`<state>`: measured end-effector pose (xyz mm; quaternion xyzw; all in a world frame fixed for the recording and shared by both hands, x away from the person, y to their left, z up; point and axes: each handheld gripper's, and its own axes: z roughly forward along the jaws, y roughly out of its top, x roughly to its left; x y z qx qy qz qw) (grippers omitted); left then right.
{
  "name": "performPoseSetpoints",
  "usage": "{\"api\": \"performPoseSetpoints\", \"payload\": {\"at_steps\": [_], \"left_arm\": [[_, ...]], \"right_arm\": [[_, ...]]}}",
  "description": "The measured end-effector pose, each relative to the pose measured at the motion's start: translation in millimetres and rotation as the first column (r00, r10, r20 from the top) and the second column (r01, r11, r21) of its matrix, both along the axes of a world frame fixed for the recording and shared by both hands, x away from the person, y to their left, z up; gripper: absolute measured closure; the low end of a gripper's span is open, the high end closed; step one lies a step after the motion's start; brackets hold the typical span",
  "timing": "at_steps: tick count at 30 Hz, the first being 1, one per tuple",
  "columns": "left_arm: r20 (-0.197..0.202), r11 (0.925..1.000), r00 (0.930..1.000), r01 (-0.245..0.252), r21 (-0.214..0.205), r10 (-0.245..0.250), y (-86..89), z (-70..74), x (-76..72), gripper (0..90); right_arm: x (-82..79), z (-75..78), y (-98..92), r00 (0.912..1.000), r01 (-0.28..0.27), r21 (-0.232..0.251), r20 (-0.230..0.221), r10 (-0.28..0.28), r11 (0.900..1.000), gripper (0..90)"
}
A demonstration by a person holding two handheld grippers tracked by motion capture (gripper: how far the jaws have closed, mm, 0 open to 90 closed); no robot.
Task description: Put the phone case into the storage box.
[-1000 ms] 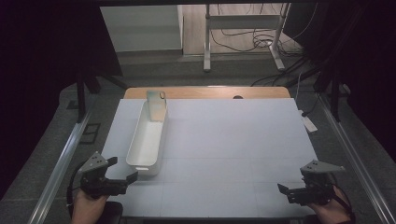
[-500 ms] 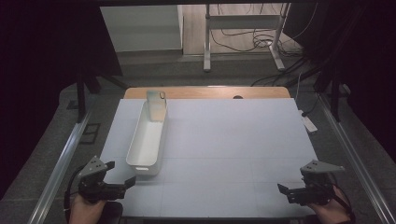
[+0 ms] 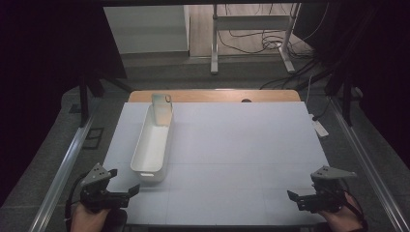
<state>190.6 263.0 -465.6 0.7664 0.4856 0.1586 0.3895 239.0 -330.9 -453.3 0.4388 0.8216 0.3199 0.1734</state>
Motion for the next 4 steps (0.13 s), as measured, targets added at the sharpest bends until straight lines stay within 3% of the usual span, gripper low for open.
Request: {"api": "performPoseSetpoints", "payload": {"at_steps": [4], "left_arm": [[-0.014, 1.0, 0.9999, -0.005, -0.001, 0.005, -0.8, -0.4, 1.8, 1.5]], "right_arm": [[0.2, -0.4, -0.1, 1.0, 0.0, -0.003, 0.0, 0.0, 1.0, 0.0]]}}
